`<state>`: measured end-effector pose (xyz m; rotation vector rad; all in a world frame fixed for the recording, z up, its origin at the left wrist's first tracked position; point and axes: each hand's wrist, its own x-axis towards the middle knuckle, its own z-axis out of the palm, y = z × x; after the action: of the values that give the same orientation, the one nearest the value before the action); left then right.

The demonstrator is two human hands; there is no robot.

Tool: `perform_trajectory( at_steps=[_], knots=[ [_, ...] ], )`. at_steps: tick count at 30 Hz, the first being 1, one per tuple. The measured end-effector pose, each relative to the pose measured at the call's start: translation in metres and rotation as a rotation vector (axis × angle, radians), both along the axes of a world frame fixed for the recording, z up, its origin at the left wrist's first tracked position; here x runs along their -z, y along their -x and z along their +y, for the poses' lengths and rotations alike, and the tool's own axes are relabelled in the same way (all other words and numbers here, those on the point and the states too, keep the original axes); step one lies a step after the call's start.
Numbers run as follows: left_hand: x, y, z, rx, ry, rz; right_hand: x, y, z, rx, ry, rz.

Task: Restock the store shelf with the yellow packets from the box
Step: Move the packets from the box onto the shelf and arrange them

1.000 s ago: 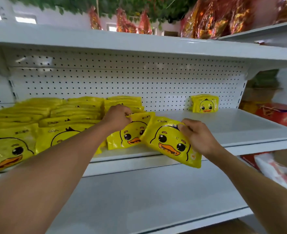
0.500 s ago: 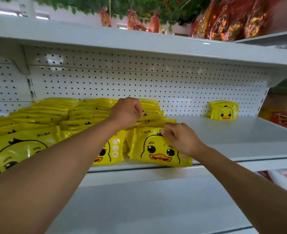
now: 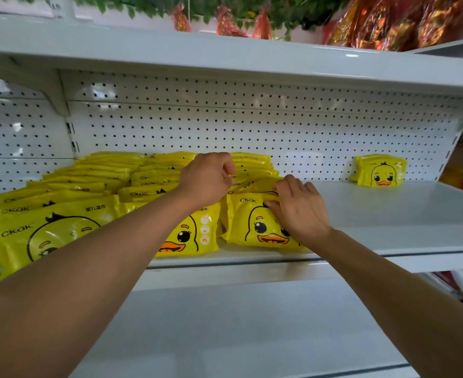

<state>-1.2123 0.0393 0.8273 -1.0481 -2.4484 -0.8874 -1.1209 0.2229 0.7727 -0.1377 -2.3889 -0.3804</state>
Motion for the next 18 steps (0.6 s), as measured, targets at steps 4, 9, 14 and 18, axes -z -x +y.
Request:
perform_trajectory(
  at_steps=[4,9,14,18],
  knots=[
    [-0.002,-0.009,0.000,0.006,0.022,0.030,-0.001,-0.010,-0.003,0.031,0.124,-0.061],
    [-0.005,-0.022,0.012,0.015,0.074,0.053,0.000,-0.036,0.001,-0.007,0.293,-0.032],
    [-0.003,-0.042,0.030,0.057,0.070,0.051,0.004,-0.074,0.005,-0.027,0.379,-0.029],
    [0.003,-0.077,0.048,0.106,0.077,0.052,0.017,-0.116,0.020,-0.022,0.392,-0.073]
  ],
)
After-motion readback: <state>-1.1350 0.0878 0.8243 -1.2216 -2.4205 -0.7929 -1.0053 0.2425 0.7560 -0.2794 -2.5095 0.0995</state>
